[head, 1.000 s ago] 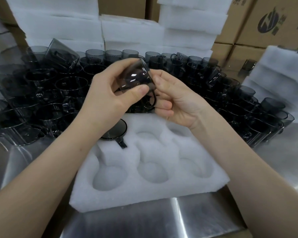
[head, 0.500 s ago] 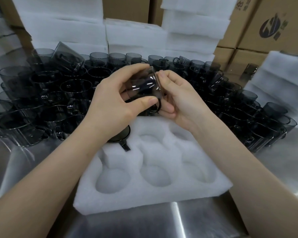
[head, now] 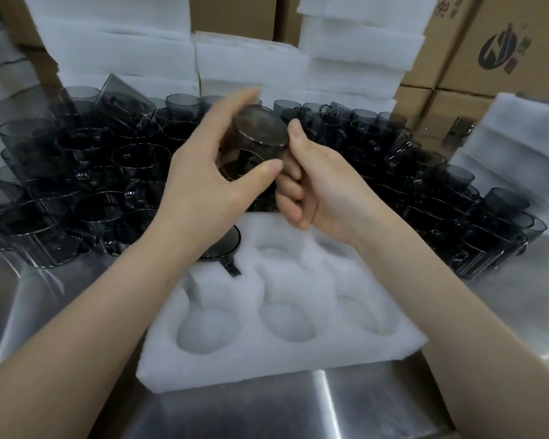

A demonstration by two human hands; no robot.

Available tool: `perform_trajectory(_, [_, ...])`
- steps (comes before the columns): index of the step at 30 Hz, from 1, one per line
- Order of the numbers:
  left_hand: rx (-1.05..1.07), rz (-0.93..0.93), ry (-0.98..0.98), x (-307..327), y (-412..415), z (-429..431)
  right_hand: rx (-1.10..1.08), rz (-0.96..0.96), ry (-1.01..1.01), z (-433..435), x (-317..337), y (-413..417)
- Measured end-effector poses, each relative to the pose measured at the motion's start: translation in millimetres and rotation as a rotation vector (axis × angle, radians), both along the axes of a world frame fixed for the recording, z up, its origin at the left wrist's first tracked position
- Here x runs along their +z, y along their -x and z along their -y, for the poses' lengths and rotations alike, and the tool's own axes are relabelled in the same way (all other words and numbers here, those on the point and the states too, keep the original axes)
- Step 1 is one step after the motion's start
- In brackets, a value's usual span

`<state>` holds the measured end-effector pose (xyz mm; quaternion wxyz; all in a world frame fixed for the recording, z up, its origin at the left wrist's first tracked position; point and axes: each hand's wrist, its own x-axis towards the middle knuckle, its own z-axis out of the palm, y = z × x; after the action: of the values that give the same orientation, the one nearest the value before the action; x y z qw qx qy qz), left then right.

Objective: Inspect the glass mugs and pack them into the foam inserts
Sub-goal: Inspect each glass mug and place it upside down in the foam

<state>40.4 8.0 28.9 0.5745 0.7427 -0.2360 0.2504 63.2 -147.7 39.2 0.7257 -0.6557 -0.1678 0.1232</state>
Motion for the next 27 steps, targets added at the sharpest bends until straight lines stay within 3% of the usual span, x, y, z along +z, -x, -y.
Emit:
perform_trajectory(6, [0.119, -0.010, 0.087, 4, 5, 3, 0.023, 0.004, -0.118, -1, 1, 1])
perform_trajectory(11, [0.119, -0.108, 0.318, 8, 8, 0, 0.167, 0.133, -0.205, 3, 3, 3])
perform_trajectory(17, [0.091, -0.210, 0.382, 9, 8, 1, 0.015, 0.330, -0.104, 0, -1, 2])
perform_trajectory(22, [0.006, -0.252, 0.360, 11, 7, 1, 0.055, 0.193, -0.236, 3, 1, 1])
perform_trajectory(27, [-0.027, -0.151, 0.262, 8, 7, 1, 0.132, 0.010, -0.250, 8, 4, 0])
